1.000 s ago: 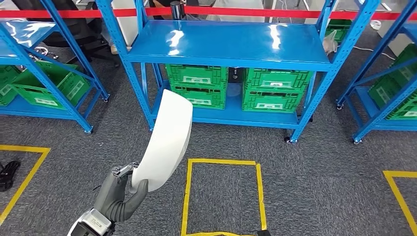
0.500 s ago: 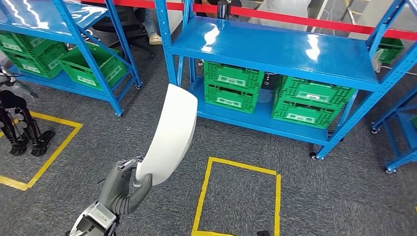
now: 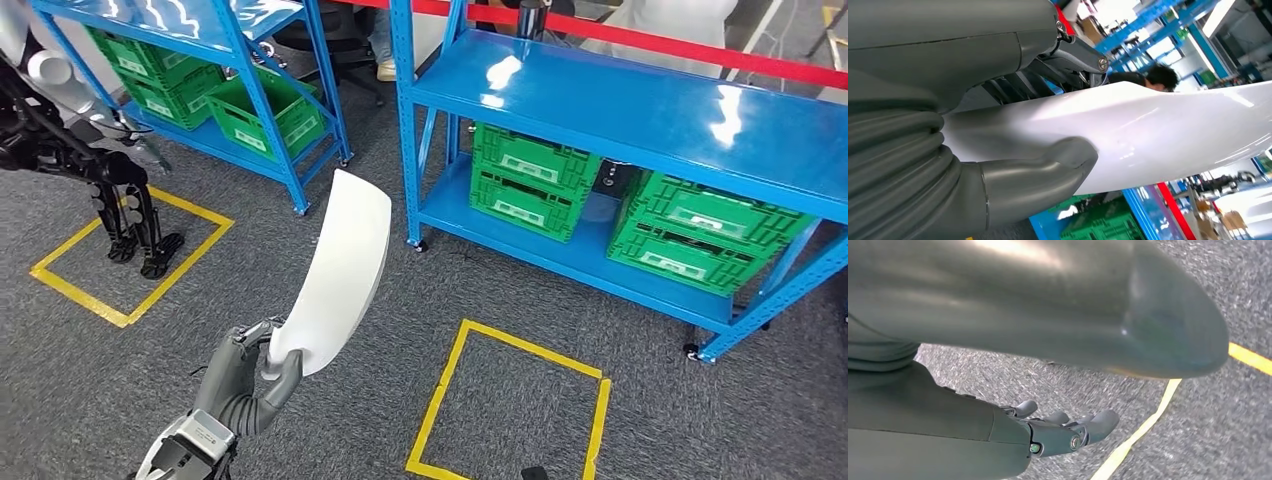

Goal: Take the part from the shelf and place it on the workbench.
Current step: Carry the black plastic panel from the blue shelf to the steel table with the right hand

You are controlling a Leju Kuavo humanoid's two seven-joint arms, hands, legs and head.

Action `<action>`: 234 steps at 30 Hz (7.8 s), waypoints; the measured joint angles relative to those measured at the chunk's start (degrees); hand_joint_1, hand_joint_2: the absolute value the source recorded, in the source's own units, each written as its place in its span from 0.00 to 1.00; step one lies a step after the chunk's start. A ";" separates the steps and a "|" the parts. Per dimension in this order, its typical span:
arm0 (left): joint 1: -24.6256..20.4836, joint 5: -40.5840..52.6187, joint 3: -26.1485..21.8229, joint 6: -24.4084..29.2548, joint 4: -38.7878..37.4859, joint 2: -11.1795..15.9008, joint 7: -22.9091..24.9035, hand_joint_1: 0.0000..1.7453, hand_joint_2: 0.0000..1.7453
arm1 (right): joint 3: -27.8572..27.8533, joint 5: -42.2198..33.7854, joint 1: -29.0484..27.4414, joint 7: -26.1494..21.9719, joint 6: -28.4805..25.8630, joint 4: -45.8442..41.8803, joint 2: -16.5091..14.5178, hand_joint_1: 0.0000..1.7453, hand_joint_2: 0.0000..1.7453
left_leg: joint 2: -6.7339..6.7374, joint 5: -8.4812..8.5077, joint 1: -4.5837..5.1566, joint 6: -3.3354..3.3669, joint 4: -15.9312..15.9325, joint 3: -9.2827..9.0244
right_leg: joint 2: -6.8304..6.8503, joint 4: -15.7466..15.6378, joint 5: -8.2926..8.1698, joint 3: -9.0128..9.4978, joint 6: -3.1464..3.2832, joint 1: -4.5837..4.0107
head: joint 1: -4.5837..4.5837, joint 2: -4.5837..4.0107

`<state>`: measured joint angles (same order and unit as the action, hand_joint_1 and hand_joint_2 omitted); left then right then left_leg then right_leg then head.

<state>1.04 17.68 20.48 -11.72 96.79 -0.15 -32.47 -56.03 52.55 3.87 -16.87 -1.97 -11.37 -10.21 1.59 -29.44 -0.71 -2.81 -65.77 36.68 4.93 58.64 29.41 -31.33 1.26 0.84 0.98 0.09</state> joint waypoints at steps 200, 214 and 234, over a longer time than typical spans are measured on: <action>-4.03 1.96 -0.44 -1.01 0.12 -3.15 4.68 1.00 1.00 | 1.76 6.80 -0.10 -0.79 0.93 0.02 2.83 0.00 0.00 | -5.07 3.00 0.20 4.10 7.32 -3.38 | -4.85 13.62 4.33 -6.85 -3.22 0.08 | -0.85 0.00; -6.98 -0.58 -0.41 -2.49 -3.45 -3.27 4.54 1.00 1.00 | 1.57 5.65 -0.23 -1.32 1.96 0.02 2.84 0.00 0.00 | -2.01 -4.39 0.08 0.44 -9.59 5.12 | -3.90 -0.05 -1.24 -1.13 -0.39 0.03 | -0.43 0.00; -8.07 -2.61 -0.37 -3.43 -4.44 -3.34 5.72 1.00 1.00 | 0.25 4.91 -0.11 -1.77 3.92 0.02 2.67 0.00 0.00 | -1.29 1.65 1.43 4.07 6.35 -3.13 | -3.11 -0.95 -1.73 -0.64 -3.53 0.34 | -0.52 0.00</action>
<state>-7.04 15.06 20.11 -15.15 92.36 -3.50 -26.76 -55.78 57.46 3.76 -18.64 1.95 -11.34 -7.54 0.31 -27.79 0.71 1.25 -59.42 33.55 1.82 57.70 27.68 -31.97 -2.27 1.18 0.46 0.09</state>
